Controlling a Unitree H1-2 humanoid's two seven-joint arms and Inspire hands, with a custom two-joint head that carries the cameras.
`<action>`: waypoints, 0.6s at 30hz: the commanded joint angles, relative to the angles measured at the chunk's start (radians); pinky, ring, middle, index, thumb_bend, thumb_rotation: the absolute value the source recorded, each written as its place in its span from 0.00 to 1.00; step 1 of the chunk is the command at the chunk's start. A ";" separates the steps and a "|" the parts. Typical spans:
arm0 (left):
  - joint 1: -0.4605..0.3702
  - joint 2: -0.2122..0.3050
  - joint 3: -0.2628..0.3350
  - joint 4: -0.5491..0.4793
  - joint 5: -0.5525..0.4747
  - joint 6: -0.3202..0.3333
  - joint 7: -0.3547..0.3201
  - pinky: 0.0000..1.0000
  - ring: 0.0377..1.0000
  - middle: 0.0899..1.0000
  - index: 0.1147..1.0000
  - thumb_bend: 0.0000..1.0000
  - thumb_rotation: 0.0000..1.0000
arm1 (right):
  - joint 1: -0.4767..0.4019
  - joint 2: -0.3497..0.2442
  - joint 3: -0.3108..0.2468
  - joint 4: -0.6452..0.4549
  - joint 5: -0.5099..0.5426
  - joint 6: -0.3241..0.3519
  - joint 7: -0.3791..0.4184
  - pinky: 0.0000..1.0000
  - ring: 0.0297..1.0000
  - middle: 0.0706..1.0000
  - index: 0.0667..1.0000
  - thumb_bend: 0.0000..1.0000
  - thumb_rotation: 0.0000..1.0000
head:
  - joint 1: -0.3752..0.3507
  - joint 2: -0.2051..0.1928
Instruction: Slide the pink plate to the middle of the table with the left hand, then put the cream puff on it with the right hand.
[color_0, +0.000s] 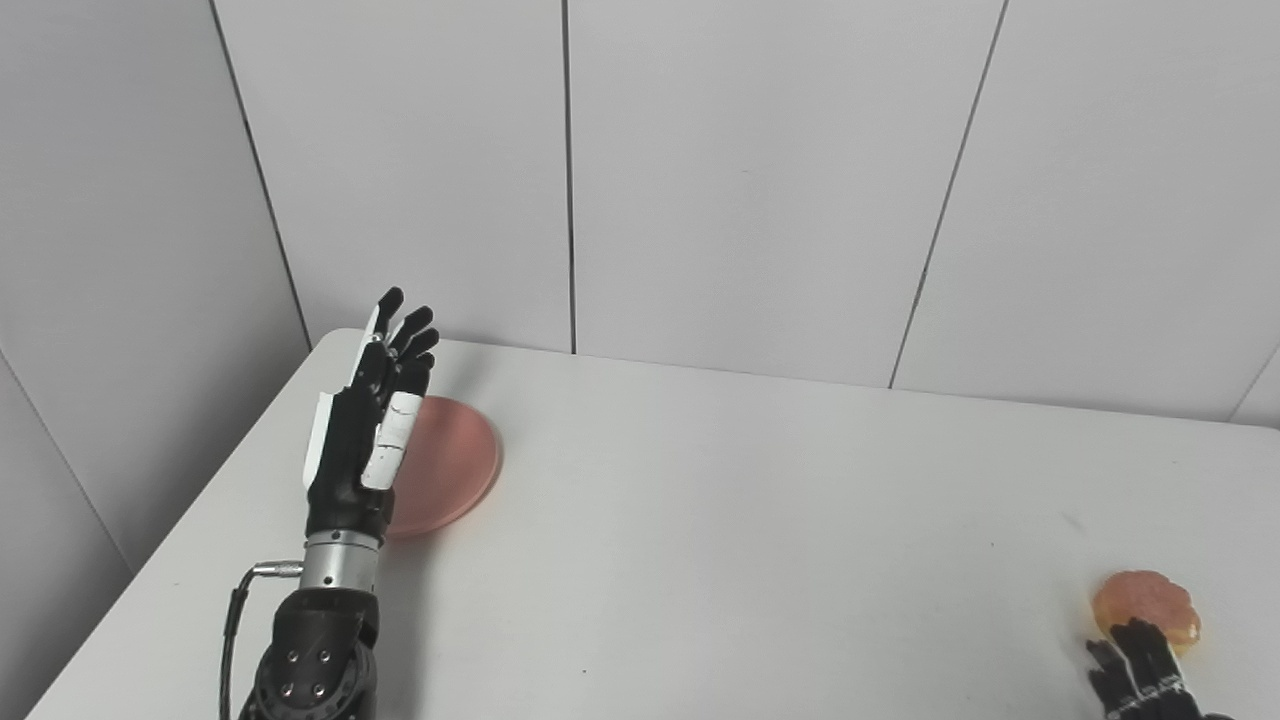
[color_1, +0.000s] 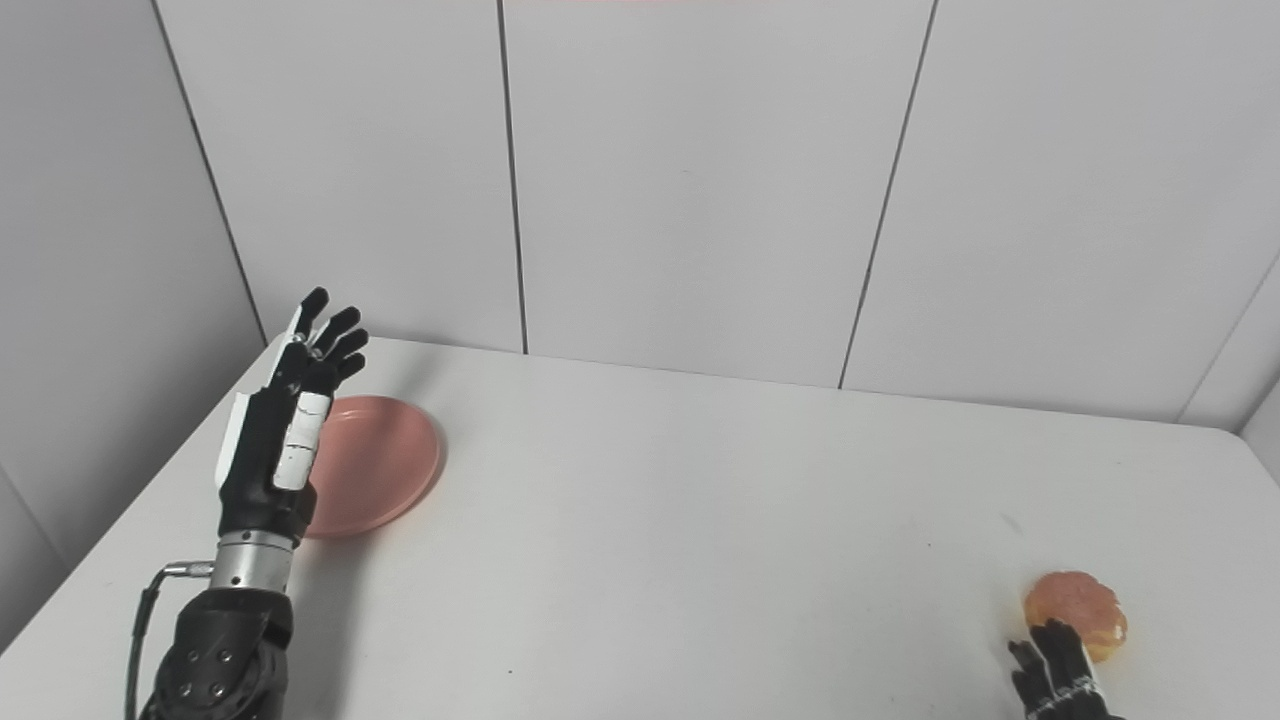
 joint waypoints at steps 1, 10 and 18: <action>-0.056 0.057 0.033 0.016 0.033 -0.051 0.018 0.85 0.87 0.89 0.95 0.95 0.91 | -0.038 0.003 0.004 0.167 -0.012 0.034 -0.014 1.00 0.94 0.95 0.93 0.65 1.00 | -0.001 0.001; -0.116 0.169 0.057 0.206 0.132 -0.170 0.043 0.88 0.87 0.87 0.93 0.91 0.93 | -0.040 0.005 0.007 0.173 -0.019 0.027 -0.015 1.00 0.95 0.94 0.93 0.67 1.00 | -0.006 0.002; -0.178 0.246 0.063 0.352 0.182 -0.190 0.066 0.82 0.86 0.87 0.91 0.96 0.94 | -0.037 0.006 0.009 0.168 -0.018 0.027 -0.014 1.00 0.95 0.95 0.94 0.73 0.98 | -0.008 0.005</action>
